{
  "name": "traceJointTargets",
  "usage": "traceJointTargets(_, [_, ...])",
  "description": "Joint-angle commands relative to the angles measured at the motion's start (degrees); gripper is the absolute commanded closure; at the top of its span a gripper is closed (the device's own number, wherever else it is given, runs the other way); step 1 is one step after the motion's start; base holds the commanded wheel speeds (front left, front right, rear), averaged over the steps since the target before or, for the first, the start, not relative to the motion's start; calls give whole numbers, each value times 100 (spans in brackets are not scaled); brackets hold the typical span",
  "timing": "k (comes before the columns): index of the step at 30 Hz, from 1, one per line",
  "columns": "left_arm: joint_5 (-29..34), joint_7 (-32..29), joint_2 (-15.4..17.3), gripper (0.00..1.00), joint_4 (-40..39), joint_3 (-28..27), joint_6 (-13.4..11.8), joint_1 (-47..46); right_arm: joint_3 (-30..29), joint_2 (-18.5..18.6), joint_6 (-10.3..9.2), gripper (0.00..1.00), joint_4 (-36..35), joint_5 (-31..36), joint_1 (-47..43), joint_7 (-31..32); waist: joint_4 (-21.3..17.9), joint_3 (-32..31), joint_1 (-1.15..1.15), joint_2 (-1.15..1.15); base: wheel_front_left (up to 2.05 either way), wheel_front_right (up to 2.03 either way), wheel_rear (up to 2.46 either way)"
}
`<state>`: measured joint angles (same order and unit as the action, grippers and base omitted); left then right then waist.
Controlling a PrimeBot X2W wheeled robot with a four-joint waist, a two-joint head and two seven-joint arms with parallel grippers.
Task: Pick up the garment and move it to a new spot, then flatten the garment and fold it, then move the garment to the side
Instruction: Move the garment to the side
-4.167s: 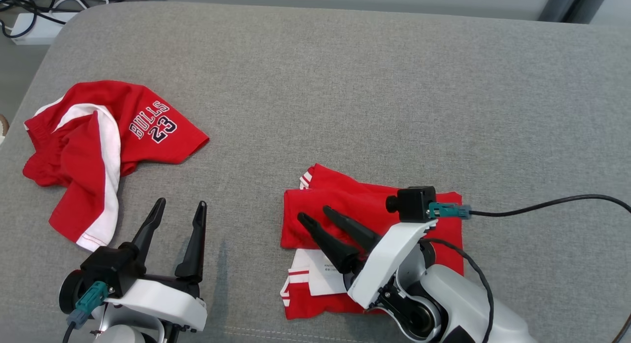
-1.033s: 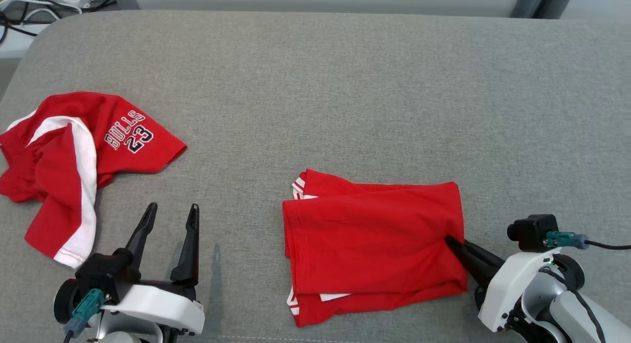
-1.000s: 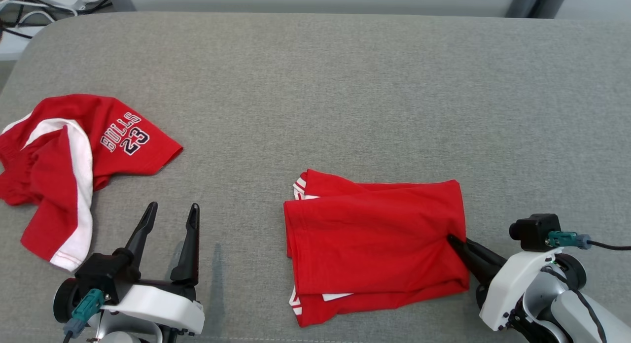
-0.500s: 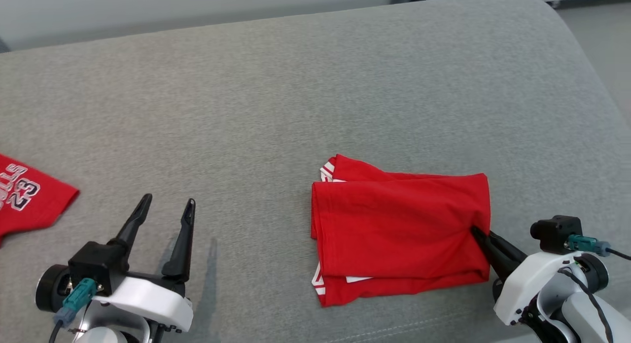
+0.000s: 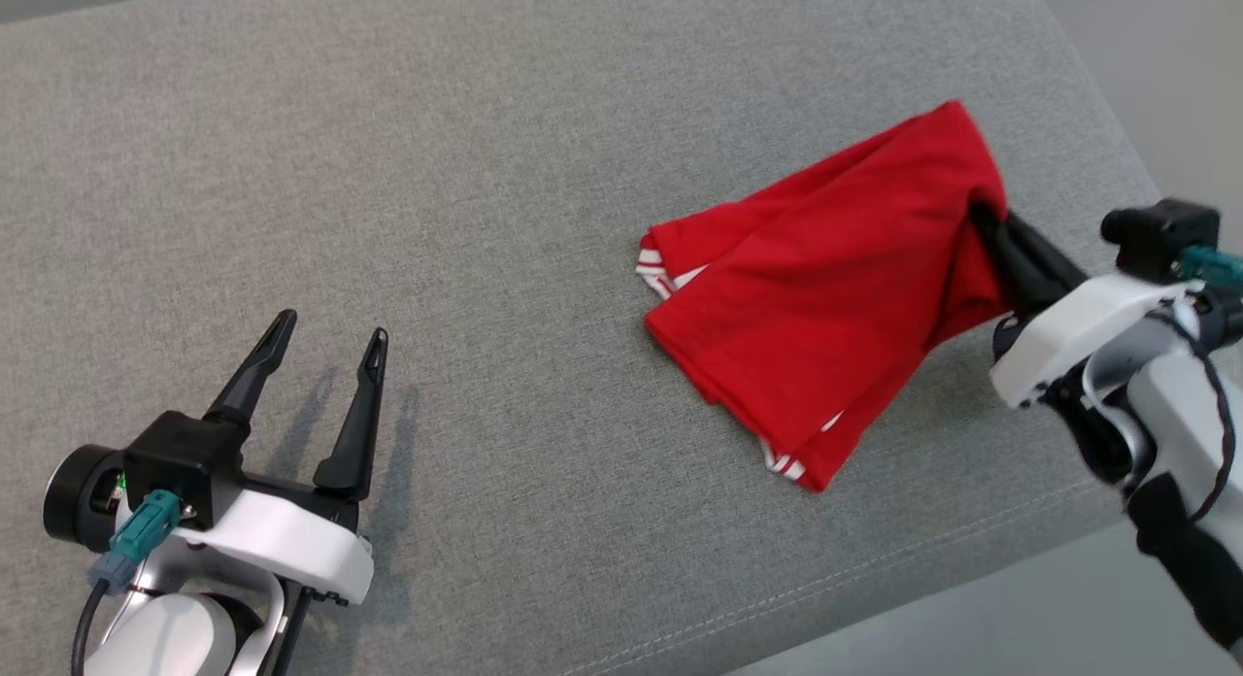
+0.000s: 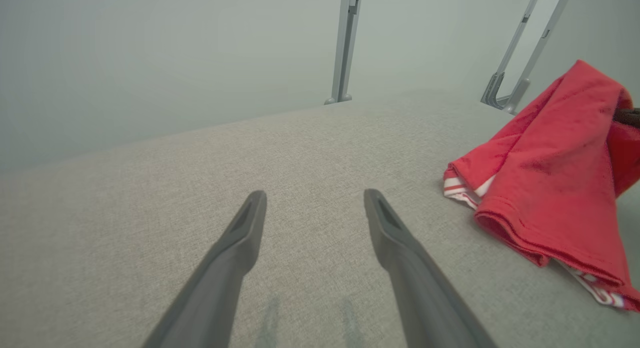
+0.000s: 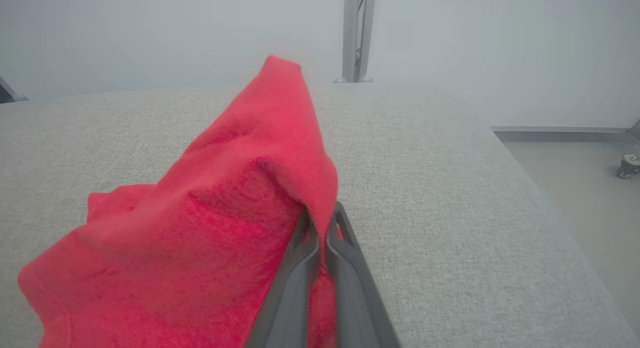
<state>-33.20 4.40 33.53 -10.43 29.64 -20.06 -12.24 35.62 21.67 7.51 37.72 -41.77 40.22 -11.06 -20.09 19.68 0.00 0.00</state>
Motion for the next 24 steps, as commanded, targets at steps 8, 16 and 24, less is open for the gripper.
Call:
traceJointTargets(8, [256, -101, 121, 0, -278, -59, 78, -642, 30, 687, -2, 100, 1115, -50, 949, -280, 348, 685, 0, 0, 0, 0, 0])
traceJointTargets(16, [435, -256, 153, 0, -413, 43, 138, -1020, -207, 1018, -2, 100, 1958, -234, 1367, -375, 467, 1179, 0, 0, 0, 0, 0])
traceJointTargets(24, [525, -371, 185, 0, -476, 104, 189, -1260, -713, 853, -2, 0, 2329, -291, 1454, -392, 416, 1262, 0, 0, 0, 0, 0])
